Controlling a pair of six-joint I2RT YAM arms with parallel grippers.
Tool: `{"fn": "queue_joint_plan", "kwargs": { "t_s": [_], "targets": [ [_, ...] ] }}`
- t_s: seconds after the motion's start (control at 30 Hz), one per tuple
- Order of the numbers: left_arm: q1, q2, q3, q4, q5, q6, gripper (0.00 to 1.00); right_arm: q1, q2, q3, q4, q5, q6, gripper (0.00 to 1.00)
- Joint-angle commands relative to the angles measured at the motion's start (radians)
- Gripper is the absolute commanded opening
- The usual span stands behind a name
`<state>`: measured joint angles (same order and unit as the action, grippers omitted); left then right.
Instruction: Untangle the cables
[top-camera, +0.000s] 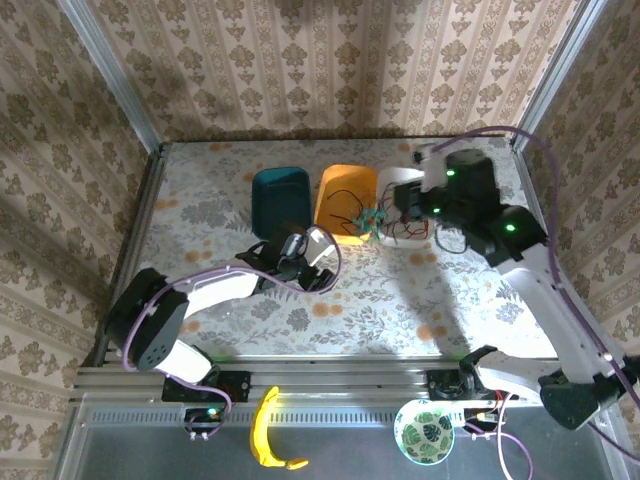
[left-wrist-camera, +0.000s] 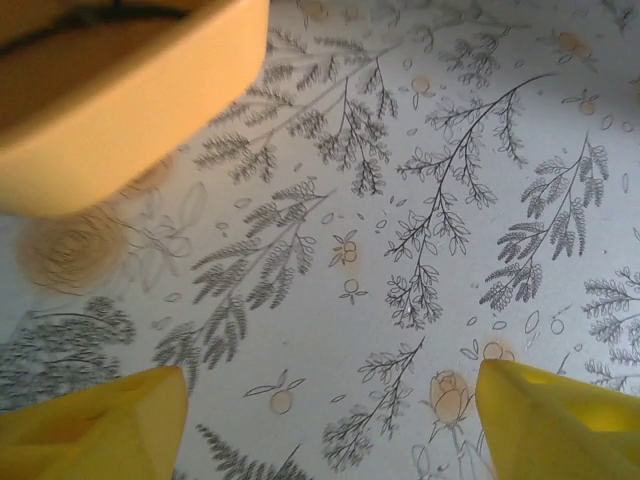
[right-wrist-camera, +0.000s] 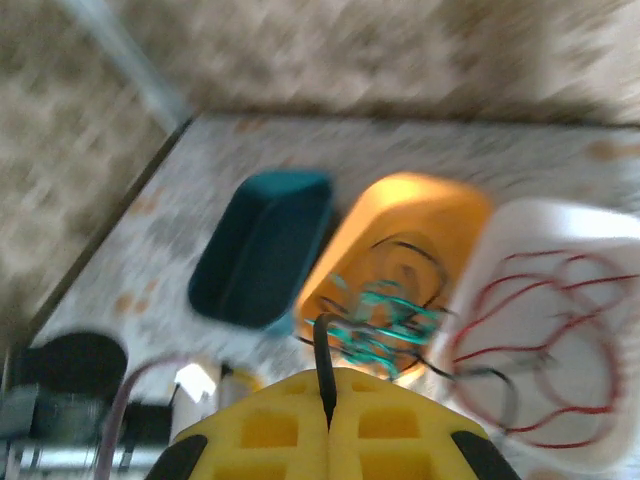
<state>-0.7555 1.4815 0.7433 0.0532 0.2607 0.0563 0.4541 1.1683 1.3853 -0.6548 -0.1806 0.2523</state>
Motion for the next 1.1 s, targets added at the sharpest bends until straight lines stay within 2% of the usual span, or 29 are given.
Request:
{"fn": "queue_joint_plan", "kwargs": {
  "t_s": [0.0, 0.13, 0.33, 0.53, 0.8, 0.87, 0.93, 1.07],
  "targets": [
    [0.011, -0.066, -0.022, 0.072, -0.001, -0.027, 0.85, 0.097, 0.028, 0.025, 0.003, -0.076, -0.065, 0.0],
    [0.01, -0.089, 0.0, 0.048, 0.027, -0.027, 0.9, 0.112, 0.044, 0.03, 0.003, -0.085, -0.059, 0.0],
    [-0.001, -0.076, 0.034, -0.004, 0.122, -0.008, 0.94, 0.112, 0.058, -0.059, 0.087, -0.106, 0.018, 0.0],
    [0.0, 0.02, 0.077, -0.054, 0.217, 0.019, 0.77, 0.112, 0.111, -0.155, 0.181, -0.11, 0.078, 0.0],
    [-0.001, 0.141, 0.13, -0.058, 0.22, 0.045, 0.75, 0.092, 0.16, -0.207, 0.197, -0.084, 0.117, 0.0],
    [-0.001, 0.159, 0.137, -0.039, 0.196, 0.049, 0.67, 0.085, 0.156, -0.21, 0.198, -0.086, 0.119, 0.0],
    [-0.001, 0.179, 0.142, -0.017, 0.171, 0.052, 0.55, 0.078, 0.148, -0.213, 0.198, -0.086, 0.122, 0.0],
    [0.002, 0.227, 0.159, 0.002, 0.114, 0.047, 0.19, 0.05, 0.122, -0.223, 0.196, -0.085, 0.135, 0.0]
  ]
}}
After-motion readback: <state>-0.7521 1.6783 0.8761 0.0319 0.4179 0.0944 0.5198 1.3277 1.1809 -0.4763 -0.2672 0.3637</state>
